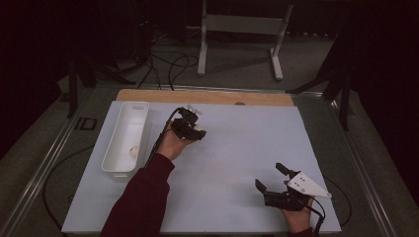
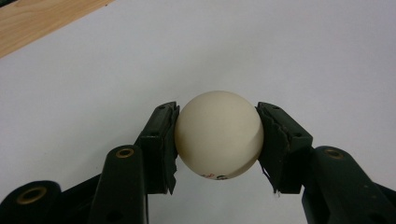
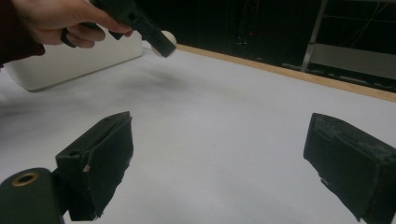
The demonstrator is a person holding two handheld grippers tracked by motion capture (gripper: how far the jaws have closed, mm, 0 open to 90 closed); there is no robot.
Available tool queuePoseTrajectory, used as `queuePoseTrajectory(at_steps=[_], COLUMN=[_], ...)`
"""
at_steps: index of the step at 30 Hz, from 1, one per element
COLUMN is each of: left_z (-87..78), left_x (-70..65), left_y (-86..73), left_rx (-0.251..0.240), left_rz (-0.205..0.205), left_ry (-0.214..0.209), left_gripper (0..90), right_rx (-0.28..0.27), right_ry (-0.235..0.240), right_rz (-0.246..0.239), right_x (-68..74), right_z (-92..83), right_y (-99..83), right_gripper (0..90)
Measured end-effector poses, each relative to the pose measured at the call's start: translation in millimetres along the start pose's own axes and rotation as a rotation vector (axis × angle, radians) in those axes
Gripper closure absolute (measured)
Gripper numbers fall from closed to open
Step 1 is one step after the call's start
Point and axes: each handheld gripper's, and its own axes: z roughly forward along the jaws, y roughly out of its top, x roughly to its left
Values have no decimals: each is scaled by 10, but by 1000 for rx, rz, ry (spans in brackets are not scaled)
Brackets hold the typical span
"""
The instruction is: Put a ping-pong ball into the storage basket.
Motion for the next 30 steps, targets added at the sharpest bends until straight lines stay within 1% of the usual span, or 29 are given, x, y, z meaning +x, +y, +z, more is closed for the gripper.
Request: queuePoseTrajectory(at_steps=[4,6,23,30], left_z=[-33,-58,-201,-301], left_x=[-14,-24,-73,-70], left_y=[8,11,22,18], left_rx=[-3,-8,-12,-18], left_rz=[4,1,36,45], left_ry=[-8,-18,-38,-52], left_gripper=[513,513,513,513], right_rx=[0,0,2,2], right_ry=[0,1,0,0], right_rz=[0,-1,-2,-2], right_x=[-1,-2,-2,-1], right_z=[0,1,0,1], right_y=[0,-1,-1,-2], right_gripper=[81,81,81,81])
